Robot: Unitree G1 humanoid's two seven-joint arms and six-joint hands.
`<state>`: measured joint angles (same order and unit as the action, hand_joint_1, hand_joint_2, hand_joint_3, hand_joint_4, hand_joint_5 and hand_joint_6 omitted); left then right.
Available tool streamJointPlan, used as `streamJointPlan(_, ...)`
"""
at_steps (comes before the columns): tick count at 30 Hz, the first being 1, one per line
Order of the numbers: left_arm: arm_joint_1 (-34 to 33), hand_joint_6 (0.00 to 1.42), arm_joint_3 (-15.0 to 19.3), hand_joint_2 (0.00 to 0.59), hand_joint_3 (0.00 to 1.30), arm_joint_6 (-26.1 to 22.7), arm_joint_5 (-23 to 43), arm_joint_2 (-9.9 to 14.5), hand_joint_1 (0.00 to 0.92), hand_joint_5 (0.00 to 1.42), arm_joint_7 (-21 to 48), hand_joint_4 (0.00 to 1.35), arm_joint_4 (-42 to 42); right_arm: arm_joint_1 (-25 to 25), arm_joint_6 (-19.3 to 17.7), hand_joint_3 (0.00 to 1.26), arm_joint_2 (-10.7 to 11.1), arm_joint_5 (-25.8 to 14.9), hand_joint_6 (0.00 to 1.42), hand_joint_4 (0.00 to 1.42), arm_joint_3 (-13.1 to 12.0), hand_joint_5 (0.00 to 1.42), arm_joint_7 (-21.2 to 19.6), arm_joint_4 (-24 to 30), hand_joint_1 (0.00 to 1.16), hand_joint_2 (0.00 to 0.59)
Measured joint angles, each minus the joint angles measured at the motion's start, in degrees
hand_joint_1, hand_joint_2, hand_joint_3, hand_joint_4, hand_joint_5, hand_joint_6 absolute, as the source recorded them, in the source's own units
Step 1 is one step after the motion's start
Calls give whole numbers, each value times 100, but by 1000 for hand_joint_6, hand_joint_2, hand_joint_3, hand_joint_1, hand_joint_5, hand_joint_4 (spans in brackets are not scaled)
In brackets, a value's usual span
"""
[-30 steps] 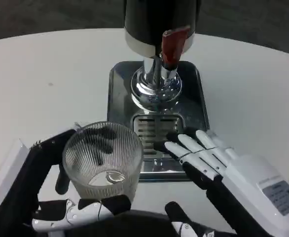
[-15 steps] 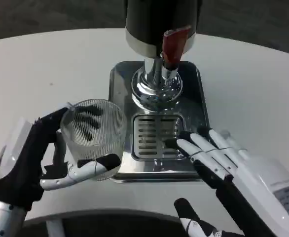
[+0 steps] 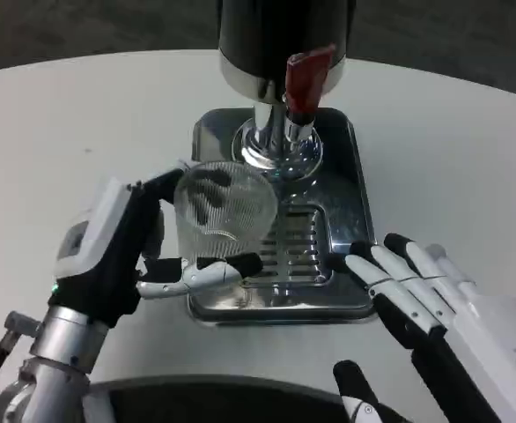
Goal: Grasp the cup under the faucet to collect the drink, then remove the cup.
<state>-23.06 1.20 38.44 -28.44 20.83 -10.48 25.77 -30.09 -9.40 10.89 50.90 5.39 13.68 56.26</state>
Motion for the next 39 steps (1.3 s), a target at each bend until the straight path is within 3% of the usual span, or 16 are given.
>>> streamJointPlan(10,-1009,1316,-625,124,957,118,-400,-30,580,1220,-734,1035,1456,-260,-37,146,-212,50,32,86,-18,38,-69,104,529,530)
streamJointPlan(16,-1593,1313,-1053,124,958,121,-690,-196,581,1220,-1384,1035,2259,-411,-94,146,-342,104,43,95,13,39,-91,177,538,523)
streamJointPlan(25,-2230,1313,-1492,124,958,85,-825,-404,582,1220,-1807,1035,3031,-476,-101,146,-381,121,48,96,44,48,-90,187,549,520)
streamJointPlan(32,-2443,1249,-1718,120,938,41,-821,-417,586,1175,-2022,1005,3333,-485,-98,146,-357,34,49,106,-130,60,-88,207,556,520)
streamJointPlan(37,-2451,1057,-1855,81,799,43,-817,-378,546,1014,-2135,826,3380,-490,-97,153,-369,-4,60,106,-128,69,-86,207,559,520)
streamJointPlan(39,-2452,901,-1915,92,668,43,-813,-360,485,849,-2176,652,3383,-492,-97,154,-377,-6,61,106,-103,71,-82,207,560,520)
